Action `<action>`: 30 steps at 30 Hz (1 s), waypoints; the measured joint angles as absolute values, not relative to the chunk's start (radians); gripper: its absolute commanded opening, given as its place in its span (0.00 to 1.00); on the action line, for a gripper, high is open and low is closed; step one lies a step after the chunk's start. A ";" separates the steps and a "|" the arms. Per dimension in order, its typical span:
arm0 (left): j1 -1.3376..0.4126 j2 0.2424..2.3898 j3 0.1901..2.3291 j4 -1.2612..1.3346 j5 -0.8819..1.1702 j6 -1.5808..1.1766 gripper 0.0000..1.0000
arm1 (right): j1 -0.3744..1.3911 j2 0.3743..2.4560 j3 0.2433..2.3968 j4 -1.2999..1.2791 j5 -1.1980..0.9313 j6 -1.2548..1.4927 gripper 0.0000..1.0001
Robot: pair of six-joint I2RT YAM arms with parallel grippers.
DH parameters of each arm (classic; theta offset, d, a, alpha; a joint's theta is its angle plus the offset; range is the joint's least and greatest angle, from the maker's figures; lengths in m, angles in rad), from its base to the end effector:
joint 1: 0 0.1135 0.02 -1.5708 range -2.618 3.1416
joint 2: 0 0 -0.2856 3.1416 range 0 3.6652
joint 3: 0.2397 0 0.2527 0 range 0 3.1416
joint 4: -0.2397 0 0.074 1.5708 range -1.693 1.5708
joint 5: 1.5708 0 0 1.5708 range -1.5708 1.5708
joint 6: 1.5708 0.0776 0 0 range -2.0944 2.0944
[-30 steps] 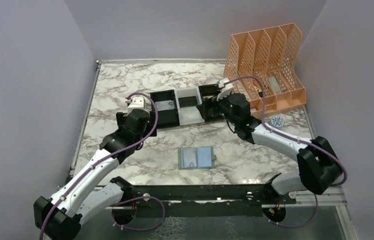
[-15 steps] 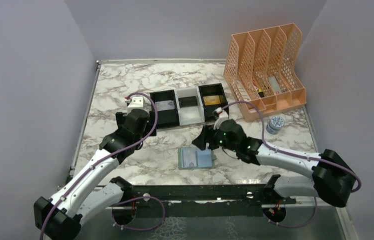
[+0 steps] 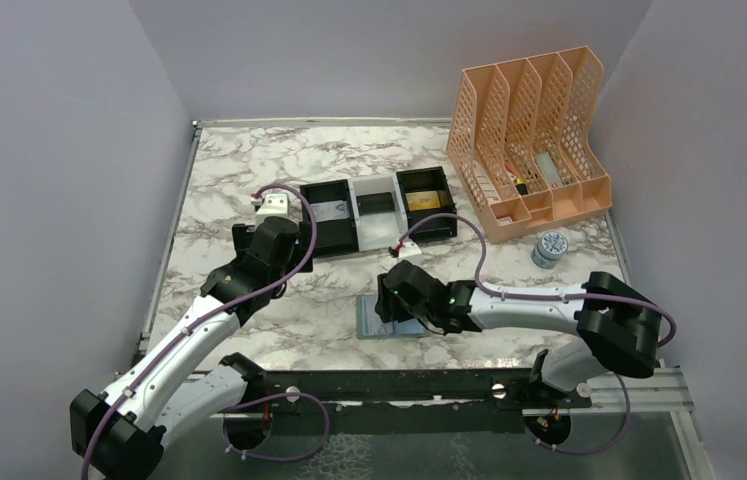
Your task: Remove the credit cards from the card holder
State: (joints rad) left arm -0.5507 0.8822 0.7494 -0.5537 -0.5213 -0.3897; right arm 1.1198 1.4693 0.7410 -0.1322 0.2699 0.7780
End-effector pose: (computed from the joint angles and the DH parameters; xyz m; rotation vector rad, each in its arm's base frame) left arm 0.1899 -0.0712 0.2714 -0.0971 2.1510 0.0497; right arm 0.1543 0.2711 0.1662 -0.2965 2.4474 0.5474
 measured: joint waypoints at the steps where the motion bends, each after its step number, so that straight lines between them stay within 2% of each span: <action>1: -0.550 0.882 0.749 -0.554 -0.521 -0.390 0.99 | 1.121 1.480 0.753 -0.139 0.276 0.775 0.45; 19: -0.543 0.887 0.749 -0.552 -0.521 -0.390 0.99 | 1.138 1.692 0.909 -0.221 0.328 0.755 0.44; 22: -0.543 0.888 0.749 -0.551 -0.521 -0.390 0.99 | 1.145 1.703 0.921 -0.231 0.345 0.756 0.38; 27: -0.543 0.896 0.749 -0.551 -0.521 -0.390 0.99 | 1.149 1.722 0.942 -0.233 0.375 0.761 0.18; 30: -0.542 0.898 0.749 -0.551 -0.521 -0.390 0.99 | 1.150 1.721 0.941 -0.230 0.380 0.763 0.10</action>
